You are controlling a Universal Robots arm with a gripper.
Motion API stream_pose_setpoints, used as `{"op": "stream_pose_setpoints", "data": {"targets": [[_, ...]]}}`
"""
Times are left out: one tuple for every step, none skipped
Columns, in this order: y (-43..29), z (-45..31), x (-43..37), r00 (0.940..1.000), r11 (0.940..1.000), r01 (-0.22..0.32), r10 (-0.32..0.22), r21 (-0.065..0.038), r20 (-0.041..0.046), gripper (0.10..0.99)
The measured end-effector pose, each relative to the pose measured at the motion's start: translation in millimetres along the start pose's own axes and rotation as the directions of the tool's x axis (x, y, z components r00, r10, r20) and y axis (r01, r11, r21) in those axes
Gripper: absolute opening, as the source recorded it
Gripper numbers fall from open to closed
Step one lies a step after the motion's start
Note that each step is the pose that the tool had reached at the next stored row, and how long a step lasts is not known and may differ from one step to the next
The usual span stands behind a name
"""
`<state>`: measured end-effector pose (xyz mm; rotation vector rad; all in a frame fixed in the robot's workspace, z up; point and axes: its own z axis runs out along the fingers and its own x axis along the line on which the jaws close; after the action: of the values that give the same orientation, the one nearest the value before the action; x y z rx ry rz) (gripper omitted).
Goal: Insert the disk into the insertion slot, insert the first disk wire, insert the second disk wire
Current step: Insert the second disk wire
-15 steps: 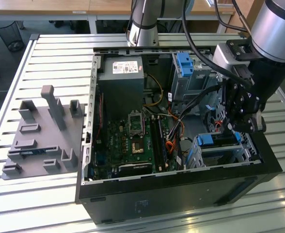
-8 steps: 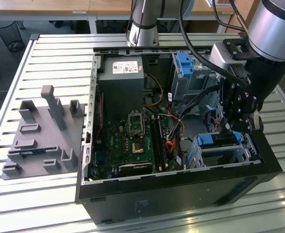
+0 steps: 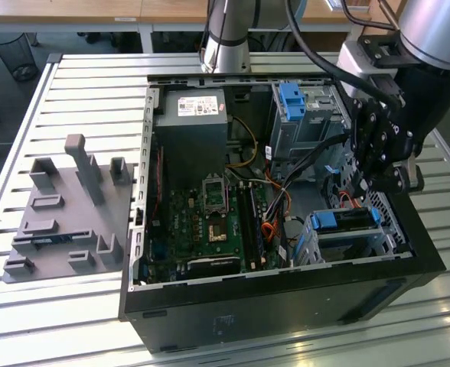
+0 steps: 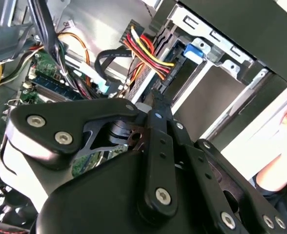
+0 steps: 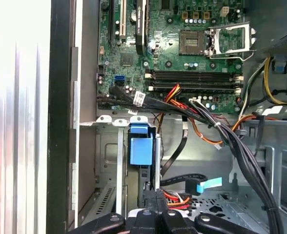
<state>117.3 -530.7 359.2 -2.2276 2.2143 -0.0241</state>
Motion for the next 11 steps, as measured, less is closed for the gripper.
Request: {"op": "stream_pose_setpoints", "data": {"targets": [[1.4, -0.1, -0.7, 1.0, 1.0, 0.0, 0.0, 0.0, -0.0001, 0.106], [3.3, -0.2, -1.3, 1.0, 1.0, 0.0, 0.0, 0.0, -0.0002, 0.106], [4.9, -0.2, -2.2, 1.0, 1.0, 0.0, 0.0, 0.0, -0.0002, 0.106], [6.5, -0.2, -3.4, 1.0, 1.0, 0.0, 0.0, 0.0, -0.0002, 0.106], [8.0, -0.2, -4.8, 1.0, 1.0, 0.0, 0.0, 0.0, -0.0002, 0.106], [9.5, -0.3, -6.4, 1.0, 1.0, 0.0, 0.0, 0.0, -0.0002, 0.106], [10.9, -0.3, -7.9, 1.0, 1.0, 0.0, 0.0, 0.0, -0.0002, 0.106], [12.2, -0.4, -9.4, 1.0, 1.0, 0.0, 0.0, 0.0, -0.0004, 0.106], [13.4, -0.3, -10.6, 1.0, 1.0, 0.0, 0.0, 0.0, -0.0002, 0.106], [14.5, -0.4, -11.7, 1.0, 1.0, 0.0, 0.0, 0.0, -0.0002, 0.106], [15.4, -0.4, -12.9, 1.0, 1.0, 0.0, 0.0, 0.0, -0.0002, 0.106]]}}
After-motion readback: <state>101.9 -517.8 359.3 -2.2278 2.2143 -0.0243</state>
